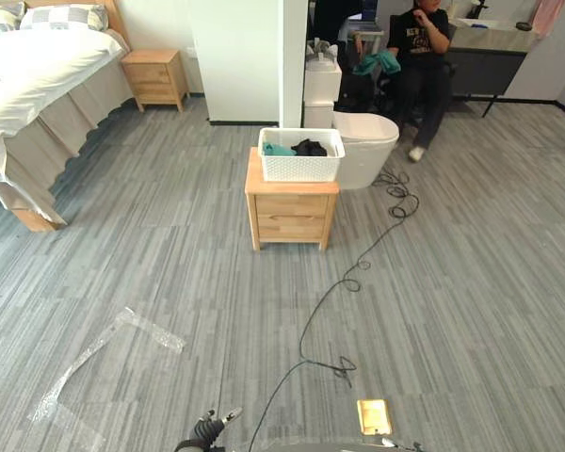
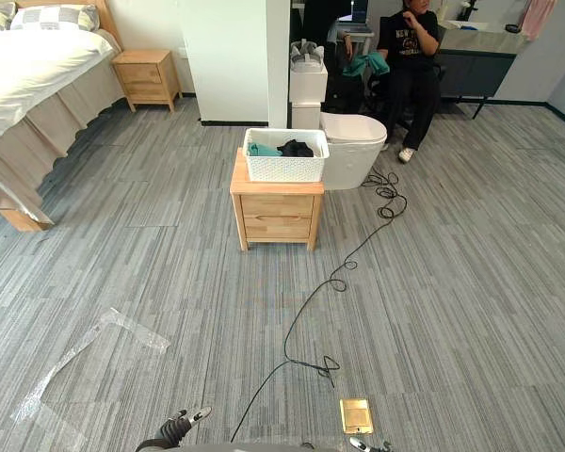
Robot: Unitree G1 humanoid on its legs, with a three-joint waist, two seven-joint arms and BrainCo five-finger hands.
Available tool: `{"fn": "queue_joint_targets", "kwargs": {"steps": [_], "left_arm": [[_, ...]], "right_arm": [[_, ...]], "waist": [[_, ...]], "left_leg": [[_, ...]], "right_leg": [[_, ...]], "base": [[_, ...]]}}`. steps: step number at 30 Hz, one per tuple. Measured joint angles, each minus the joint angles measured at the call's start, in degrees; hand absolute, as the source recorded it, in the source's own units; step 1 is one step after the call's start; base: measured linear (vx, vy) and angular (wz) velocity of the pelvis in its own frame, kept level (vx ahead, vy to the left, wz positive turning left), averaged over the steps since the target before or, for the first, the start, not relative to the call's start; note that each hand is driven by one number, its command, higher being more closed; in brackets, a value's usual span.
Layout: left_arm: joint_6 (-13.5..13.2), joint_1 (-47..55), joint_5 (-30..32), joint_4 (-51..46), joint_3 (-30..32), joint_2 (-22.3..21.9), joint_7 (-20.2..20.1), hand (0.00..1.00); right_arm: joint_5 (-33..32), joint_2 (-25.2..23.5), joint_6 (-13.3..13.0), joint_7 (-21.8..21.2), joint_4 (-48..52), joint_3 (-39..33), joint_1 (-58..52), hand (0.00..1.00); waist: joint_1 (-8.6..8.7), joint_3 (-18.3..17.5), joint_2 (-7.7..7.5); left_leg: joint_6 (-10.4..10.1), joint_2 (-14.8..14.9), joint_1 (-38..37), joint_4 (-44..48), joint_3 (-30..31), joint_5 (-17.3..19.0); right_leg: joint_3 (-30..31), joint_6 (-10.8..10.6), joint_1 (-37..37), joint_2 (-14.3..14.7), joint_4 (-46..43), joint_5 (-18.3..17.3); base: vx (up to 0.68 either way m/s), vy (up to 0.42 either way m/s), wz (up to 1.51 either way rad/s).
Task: Pick up the laundry basket with both hands and put the clothes into the washing machine.
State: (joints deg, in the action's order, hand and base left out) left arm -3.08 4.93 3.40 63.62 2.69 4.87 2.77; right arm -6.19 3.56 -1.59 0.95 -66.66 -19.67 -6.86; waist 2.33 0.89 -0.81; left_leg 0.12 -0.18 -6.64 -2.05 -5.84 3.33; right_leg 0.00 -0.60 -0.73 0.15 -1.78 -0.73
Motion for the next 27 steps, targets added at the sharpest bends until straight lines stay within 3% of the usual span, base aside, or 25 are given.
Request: {"fn": "queue_joint_targets", "kwargs": {"steps": [19, 27], "left_arm": [[0.1, -0.2, -0.7, 1.3, 2.0, -0.1, 0.0, 0.0], [-0.1, 0.0, -2.9, 0.9, 2.7, -0.5, 0.0, 0.0]], "right_arm": [[-0.1, 0.1, -0.1, 0.1, -1.6, 0.0, 0.1, 0.0], [-0.5, -0.3, 0.3, 0.0, -0.9, -0.1, 0.2, 0.0]], "waist": [[0.03, -0.2, -0.32], [-0.15, 0.1, -0.76]], "left_leg": [[0.4, -0.2, -0.7, -0.9, 0.6, -0.6], [0.4, -0.4, 2.7, 0.1, 0.0, -0.2]], "right_leg": [[-0.4, 0.1, -1.0, -0.1, 1.7, 0.9], [0.2, -0.5, 2.7, -0.4, -0.3, 0.2]], "base": [[0.02, 0.005, 0.01], [-0.07, -0.01, -0.04]]}}
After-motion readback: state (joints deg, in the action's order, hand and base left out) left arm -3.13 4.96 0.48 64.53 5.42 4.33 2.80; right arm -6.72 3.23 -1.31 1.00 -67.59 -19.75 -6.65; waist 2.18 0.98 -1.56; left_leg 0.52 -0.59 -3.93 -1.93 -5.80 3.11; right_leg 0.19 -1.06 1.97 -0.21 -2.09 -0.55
